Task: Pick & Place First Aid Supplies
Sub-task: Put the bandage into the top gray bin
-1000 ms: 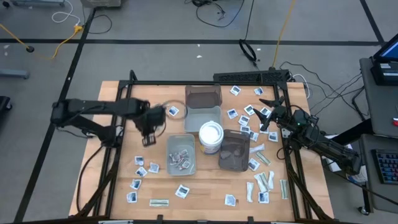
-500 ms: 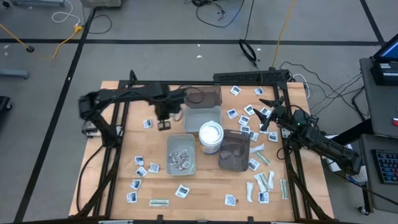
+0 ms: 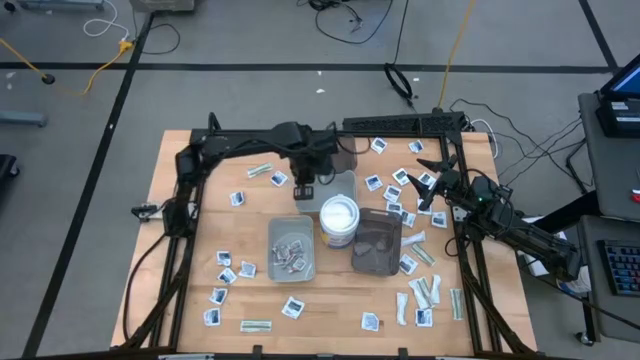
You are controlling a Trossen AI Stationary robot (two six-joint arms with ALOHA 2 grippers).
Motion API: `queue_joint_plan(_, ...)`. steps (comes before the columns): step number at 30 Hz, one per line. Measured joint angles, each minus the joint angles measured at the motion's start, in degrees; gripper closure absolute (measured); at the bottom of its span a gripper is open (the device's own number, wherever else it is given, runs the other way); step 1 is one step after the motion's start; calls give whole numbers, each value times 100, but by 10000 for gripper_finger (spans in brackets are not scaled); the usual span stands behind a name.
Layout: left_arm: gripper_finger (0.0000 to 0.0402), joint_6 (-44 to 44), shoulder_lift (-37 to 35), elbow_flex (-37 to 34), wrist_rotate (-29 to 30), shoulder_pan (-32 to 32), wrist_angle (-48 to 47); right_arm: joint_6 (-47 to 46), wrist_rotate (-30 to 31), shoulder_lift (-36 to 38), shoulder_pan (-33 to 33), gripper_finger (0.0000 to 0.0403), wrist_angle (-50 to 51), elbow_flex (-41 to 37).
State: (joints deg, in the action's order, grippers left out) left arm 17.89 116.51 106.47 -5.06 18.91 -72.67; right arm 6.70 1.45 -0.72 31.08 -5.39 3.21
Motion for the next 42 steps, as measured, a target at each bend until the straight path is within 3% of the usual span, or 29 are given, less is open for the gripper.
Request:
queue_joint_plan(10,401,-208,526,-89,51,-196,547,1,-1,1,-1,140,0,1)
queue_joint_plan(14,381,-450,527,-89,154,-196,561,1,-1,1,-1,140,1,1)
queue_joint_plan(24,216,-407,445,-98,227,-179,444,1,0,1,0,140,0,1)
queue_joint_plan(29,163,-604,41,-98,222,-119,143,0,0,1,1,140,0,1)
queue_joint_plan(37,145,-862,-488,-119,255,-325,-224,2,-2,0,-1,140,2,0)
queue_joint_plan(42,153,-1201,-888,-493,247,-951,-241,2,0,1,1,140,0,-1)
